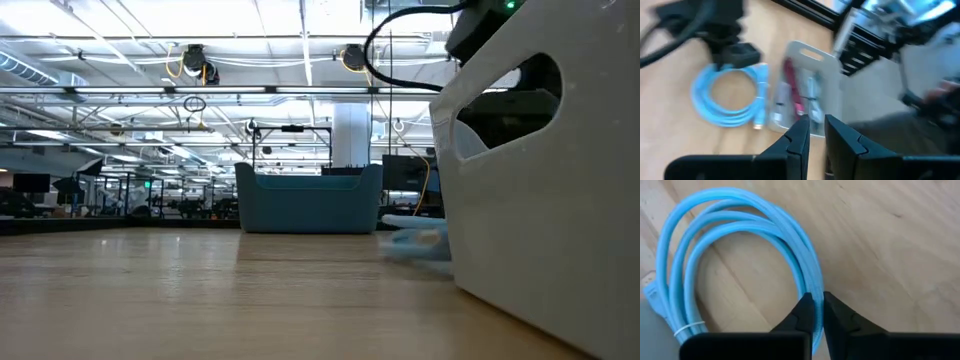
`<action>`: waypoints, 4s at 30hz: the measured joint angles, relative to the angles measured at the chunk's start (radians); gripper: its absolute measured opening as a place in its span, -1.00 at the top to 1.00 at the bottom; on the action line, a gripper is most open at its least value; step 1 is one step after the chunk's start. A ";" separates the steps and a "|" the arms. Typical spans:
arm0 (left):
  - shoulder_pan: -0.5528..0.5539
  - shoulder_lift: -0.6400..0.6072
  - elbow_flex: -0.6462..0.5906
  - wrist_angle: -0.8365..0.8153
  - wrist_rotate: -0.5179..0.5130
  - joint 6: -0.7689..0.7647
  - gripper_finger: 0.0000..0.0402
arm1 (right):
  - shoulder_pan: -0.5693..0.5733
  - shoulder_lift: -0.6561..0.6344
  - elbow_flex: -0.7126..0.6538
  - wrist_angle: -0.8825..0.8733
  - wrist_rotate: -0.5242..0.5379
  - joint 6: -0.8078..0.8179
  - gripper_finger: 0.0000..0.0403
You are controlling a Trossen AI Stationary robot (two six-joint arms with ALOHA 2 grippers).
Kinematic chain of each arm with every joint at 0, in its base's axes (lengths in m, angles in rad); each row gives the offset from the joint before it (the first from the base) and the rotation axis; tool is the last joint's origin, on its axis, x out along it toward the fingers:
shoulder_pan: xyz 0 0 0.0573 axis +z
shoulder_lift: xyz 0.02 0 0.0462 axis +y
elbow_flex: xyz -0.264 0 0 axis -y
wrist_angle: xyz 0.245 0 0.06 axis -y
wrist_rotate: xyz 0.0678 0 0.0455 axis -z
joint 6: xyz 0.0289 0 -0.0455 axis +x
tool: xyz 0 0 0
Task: Pick & Place USB Port
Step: Put the blue HDMI cable into the blue bin
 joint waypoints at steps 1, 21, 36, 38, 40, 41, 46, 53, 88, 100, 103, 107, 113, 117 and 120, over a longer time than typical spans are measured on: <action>0.000 0.000 0.000 -0.011 -0.035 -0.010 0.69 | -0.001 -0.011 0.000 0.013 0.000 0.009 0.94; -0.018 -0.103 0.001 -0.674 -0.715 -0.731 0.69 | -0.020 -0.416 0.196 -0.195 0.326 0.005 0.96; 0.098 -0.309 -0.560 0.170 -0.458 -0.582 0.94 | 0.027 -0.434 0.417 -0.345 0.483 -0.090 0.96; 0.115 -0.355 -0.728 0.540 -0.408 -0.491 0.94 | 0.032 -0.434 0.429 -0.366 0.520 -0.075 0.96; 0.135 -0.368 -0.891 0.978 -0.346 -0.401 0.97 | 0.034 -0.440 0.431 -0.371 0.555 -0.066 0.96; 0.142 -0.358 -0.955 1.200 -0.322 -0.364 0.98 | 0.035 -0.444 0.431 -0.368 0.570 -0.065 0.96; 0.125 -0.301 -1.036 1.571 -0.344 -0.043 0.94 | 0.019 -0.456 0.431 -0.345 0.716 -0.041 0.96; 0.108 -0.301 -0.768 1.124 -0.498 0.306 0.97 | -0.070 -0.459 0.431 -0.258 0.805 -0.053 0.96; 0.341 -0.292 -0.656 1.164 -0.320 0.158 -0.17 | -0.197 -0.376 0.526 0.042 0.735 -0.308 0.96; 0.345 -0.292 -0.655 1.087 -0.363 0.113 0.53 | -0.197 -0.347 0.526 0.102 0.722 -0.363 0.96; 0.350 -0.292 -0.655 1.090 -0.358 0.113 0.72 | -0.197 -0.348 0.526 0.108 0.714 -0.388 0.92; 0.367 -0.293 -0.655 1.121 -0.347 0.075 0.72 | -0.197 -0.376 0.526 0.123 0.654 -0.431 0.70; 0.453 -0.307 -0.655 1.111 -0.397 -0.125 0.66 | -0.185 -0.485 0.526 0.104 0.566 -0.455 0.36; 0.553 -0.306 -0.655 1.101 -0.301 -0.228 0.72 | -0.156 -0.570 0.526 0.075 0.511 -0.459 0.23; 0.641 -0.280 -0.655 1.069 -0.180 -0.319 0.72 | -0.103 -0.614 0.526 0.031 0.432 -0.457 0.19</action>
